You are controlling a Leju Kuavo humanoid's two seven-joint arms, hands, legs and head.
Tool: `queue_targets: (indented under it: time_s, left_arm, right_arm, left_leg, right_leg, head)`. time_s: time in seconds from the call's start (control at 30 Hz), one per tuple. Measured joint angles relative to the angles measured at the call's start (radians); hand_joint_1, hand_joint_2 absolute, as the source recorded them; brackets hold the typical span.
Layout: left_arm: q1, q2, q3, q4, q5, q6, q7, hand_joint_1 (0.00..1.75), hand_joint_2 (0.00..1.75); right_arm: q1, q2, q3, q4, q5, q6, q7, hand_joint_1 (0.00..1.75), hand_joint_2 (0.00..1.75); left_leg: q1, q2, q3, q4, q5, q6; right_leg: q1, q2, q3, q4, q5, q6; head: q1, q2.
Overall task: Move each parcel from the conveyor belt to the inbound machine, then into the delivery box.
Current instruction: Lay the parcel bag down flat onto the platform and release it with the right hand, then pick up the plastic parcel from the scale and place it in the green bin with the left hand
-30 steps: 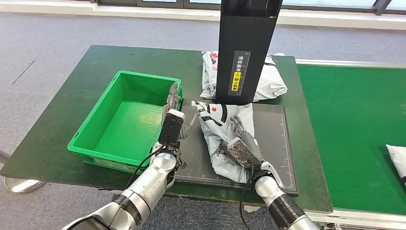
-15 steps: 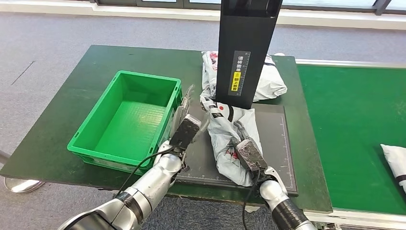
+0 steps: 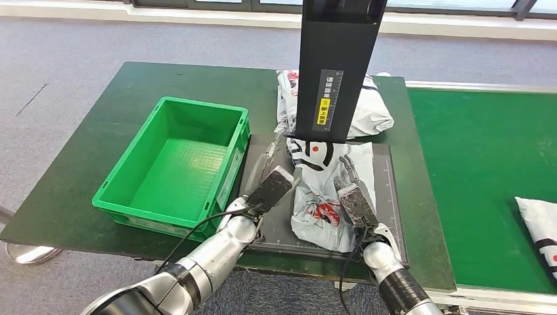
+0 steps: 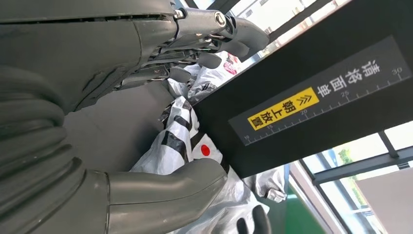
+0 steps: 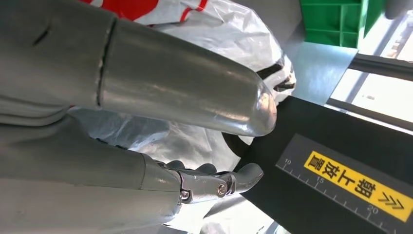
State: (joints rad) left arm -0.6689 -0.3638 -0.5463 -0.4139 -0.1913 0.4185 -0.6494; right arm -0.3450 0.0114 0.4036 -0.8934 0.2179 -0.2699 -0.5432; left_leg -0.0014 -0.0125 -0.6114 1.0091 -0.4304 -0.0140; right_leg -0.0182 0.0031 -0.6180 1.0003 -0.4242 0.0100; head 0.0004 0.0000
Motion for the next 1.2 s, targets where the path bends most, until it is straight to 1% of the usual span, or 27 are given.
queue_targets:
  time_s: [0.07, 0.13, 0.27, 0.33, 0.37, 0.4, 0.47, 0.6, 0.67, 0.8, 0.87, 1.0, 1.07, 1.2]
  left_arm:
    - [0.000, 0.000, -0.013, 0.006, -0.015, -0.005, 0.002, 0.00, 1.75]
    - [0.000, 0.000, -0.026, 0.011, -0.026, -0.012, 0.002, 0.00, 1.75]
    - [0.000, -0.001, -0.058, 0.014, -0.008, -0.036, 0.002, 0.00, 1.75]
    - [0.000, -0.001, -0.079, 0.014, 0.017, -0.046, 0.003, 0.00, 1.75]
    - [0.000, -0.002, -0.092, 0.013, 0.029, -0.048, 0.004, 0.00, 1.75]
    - [0.000, -0.002, -0.104, 0.013, 0.041, -0.050, 0.005, 0.00, 1.75]
    - [0.000, -0.002, -0.126, 0.012, 0.061, -0.056, 0.009, 0.00, 1.75]
    - [0.002, -0.002, -0.174, 0.010, 0.084, -0.075, 0.034, 0.00, 1.75]
    - [0.005, -0.002, -0.203, 0.009, 0.088, -0.079, 0.045, 0.00, 1.75]
    - [0.008, -0.003, -0.239, 0.008, 0.091, -0.081, 0.050, 0.00, 1.75]
    - [0.008, -0.004, -0.252, 0.008, 0.096, -0.083, 0.064, 0.00, 1.75]
    - [0.015, -0.004, -0.295, 0.009, 0.110, -0.076, 0.142, 0.00, 1.75]
    - [0.022, -0.004, -0.319, 0.011, 0.123, -0.056, 0.179, 0.00, 1.75]
    - [0.034, -0.004, -0.386, 0.021, 0.142, 0.016, 0.255, 0.00, 1.75]
  right_arm:
    - [0.001, -0.003, -0.009, 0.000, -0.034, 0.024, -0.020, 0.00, 0.00]
    - [0.003, -0.006, -0.024, 0.000, -0.080, 0.072, -0.045, 0.00, 0.00]
    - [0.022, -0.015, -0.051, -0.008, -0.220, 0.277, -0.084, 0.00, 0.00]
    - [0.040, -0.024, -0.061, -0.020, -0.268, 0.355, -0.100, 0.00, 0.00]
    - [0.052, -0.028, -0.066, -0.030, -0.282, 0.376, -0.107, 0.00, 0.00]
    - [0.065, -0.033, -0.069, -0.043, -0.288, 0.380, -0.115, 0.00, 0.00]
    - [0.096, -0.040, -0.079, -0.080, -0.289, 0.344, -0.132, 0.00, 0.00]
    - [0.165, -0.045, -0.129, -0.196, -0.282, 0.176, -0.128, 0.00, 0.00]
    - [0.186, -0.050, -0.156, -0.245, -0.279, 0.126, -0.118, 0.00, 0.00]
    - [0.206, -0.059, -0.194, -0.304, -0.276, 0.104, -0.112, 0.00, 1.75]
    - [0.210, -0.061, -0.206, -0.317, -0.269, 0.072, -0.114, 0.00, 1.75]
    - [0.211, -0.068, -0.238, -0.339, -0.260, -0.047, -0.120, 0.00, 1.75]
    - [0.210, -0.078, -0.255, -0.347, -0.270, -0.087, -0.124, 0.00, 1.75]
    - [0.196, -0.091, -0.269, -0.352, -0.287, -0.168, -0.148, 0.00, 1.75]
  left_leg:
    - [0.000, 0.000, 0.000, 0.000, 0.000, 0.000]
    - [0.000, 0.000, 0.000, 0.000, 0.000, 0.000]
    - [0.000, 0.000, 0.000, 0.000, 0.000, 0.000]
    - [0.000, 0.000, 0.000, 0.000, 0.000, 0.000]
    - [0.000, 0.000, 0.000, 0.000, 0.000, 0.000]
    - [0.000, 0.000, 0.000, 0.000, 0.000, 0.000]
    - [0.000, 0.000, 0.000, 0.000, -0.001, 0.001]
    - [0.000, 0.000, 0.000, 0.000, -0.001, 0.001]
    - [0.000, 0.000, 0.000, 0.000, -0.001, 0.001]
    - [0.000, 0.000, 0.000, 0.000, -0.001, 0.001]
    - [-0.001, 0.000, 0.000, 0.000, -0.001, 0.001]
    - [-0.001, 0.000, 0.000, 0.000, -0.001, 0.001]
    - [-0.001, 0.000, 0.000, 0.000, -0.001, 0.001]
    - [-0.001, 0.000, 0.000, 0.000, -0.001, 0.001]
  right_leg:
    - [0.000, 0.000, 0.000, 0.000, 0.000, 0.000]
    - [0.000, 0.000, 0.000, 0.000, 0.000, 0.000]
    - [0.000, 0.000, 0.000, 0.000, 0.000, 0.000]
    - [0.000, 0.000, 0.000, 0.000, 0.000, 0.000]
    - [0.000, 0.000, 0.000, 0.000, 0.000, 0.000]
    - [0.000, 0.000, 0.000, 0.000, 0.000, 0.000]
    - [0.000, 0.000, 0.000, 0.000, 0.000, 0.000]
    - [0.000, 0.000, 0.000, 0.000, -0.001, 0.001]
    - [0.000, 0.000, 0.000, 0.000, -0.001, 0.001]
    - [-0.001, 0.000, 0.000, -0.001, -0.001, 0.001]
    - [-0.001, 0.000, 0.000, -0.001, -0.001, 0.001]
    - [-0.001, -0.001, 0.001, 0.000, -0.001, 0.001]
    - [-0.001, -0.001, 0.001, 0.000, -0.001, 0.001]
    - [-0.001, 0.000, 0.001, 0.000, -0.001, 0.001]
  head:
    - [0.000, 0.000]
    - [0.000, 0.000]
    - [0.000, 0.000]
    - [0.000, 0.000]
    - [0.000, 0.000]
    - [0.000, 0.000]
    - [0.000, 0.000]
    - [0.000, 0.000]
    - [0.000, 0.000]
    - [0.000, 0.000]
    - [0.000, 0.000]
    - [0.000, 0.000]
    - [0.000, 0.000]
    - [0.000, 0.000]
